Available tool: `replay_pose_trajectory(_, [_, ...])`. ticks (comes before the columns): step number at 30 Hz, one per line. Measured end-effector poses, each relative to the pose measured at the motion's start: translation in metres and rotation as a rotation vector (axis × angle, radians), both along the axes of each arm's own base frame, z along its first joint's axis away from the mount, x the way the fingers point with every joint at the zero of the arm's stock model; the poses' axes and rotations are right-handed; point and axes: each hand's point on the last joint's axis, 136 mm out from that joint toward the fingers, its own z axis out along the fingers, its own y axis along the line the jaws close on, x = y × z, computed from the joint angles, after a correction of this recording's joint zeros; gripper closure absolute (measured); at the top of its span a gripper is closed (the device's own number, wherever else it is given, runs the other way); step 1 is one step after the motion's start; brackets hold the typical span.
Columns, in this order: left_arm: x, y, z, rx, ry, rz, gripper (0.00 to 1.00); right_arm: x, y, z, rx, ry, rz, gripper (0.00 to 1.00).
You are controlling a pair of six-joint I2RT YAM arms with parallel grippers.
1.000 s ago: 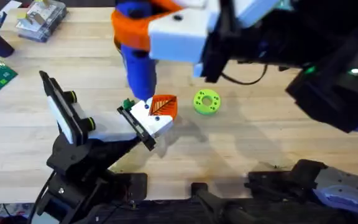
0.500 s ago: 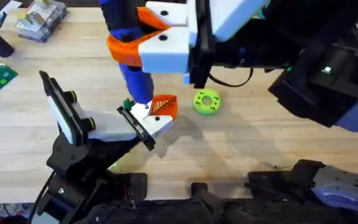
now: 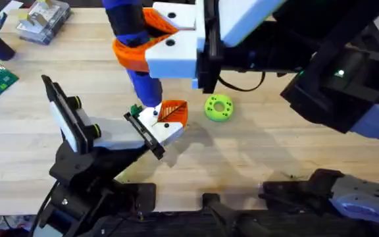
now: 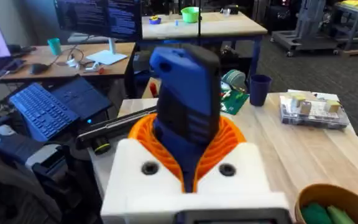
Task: Pick up the gripper from the table and insert it into the empty holder that is missing its gripper. Then pick up a screw, insert it into the mounting hole, and use the screwdriver to tighten it. Finally, clean up the table by picking up the vegetable and placing it into the bucket.
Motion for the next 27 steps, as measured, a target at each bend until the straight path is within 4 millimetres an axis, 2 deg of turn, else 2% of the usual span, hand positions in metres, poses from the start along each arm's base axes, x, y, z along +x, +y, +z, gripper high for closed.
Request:
replay_pose_trajectory(7, [0.0,0.0,0.0,0.0,0.001,0.0,0.987,-0.002,0.01,-0.013,-0.024,0.024,0.021,0.948])
replay_pose_trajectory(14, [0.0,0.0,0.0,0.0,0.001,0.0,0.986,-0.002,0.011,-0.016,-0.035,0.034,0.024,0.95])
replay_pose_trajectory(27, [0.0,0.0,0.0,0.0,0.001,0.0,0.987,-0.002,0.01,-0.007,-0.003,0.003,0.022,0.95])
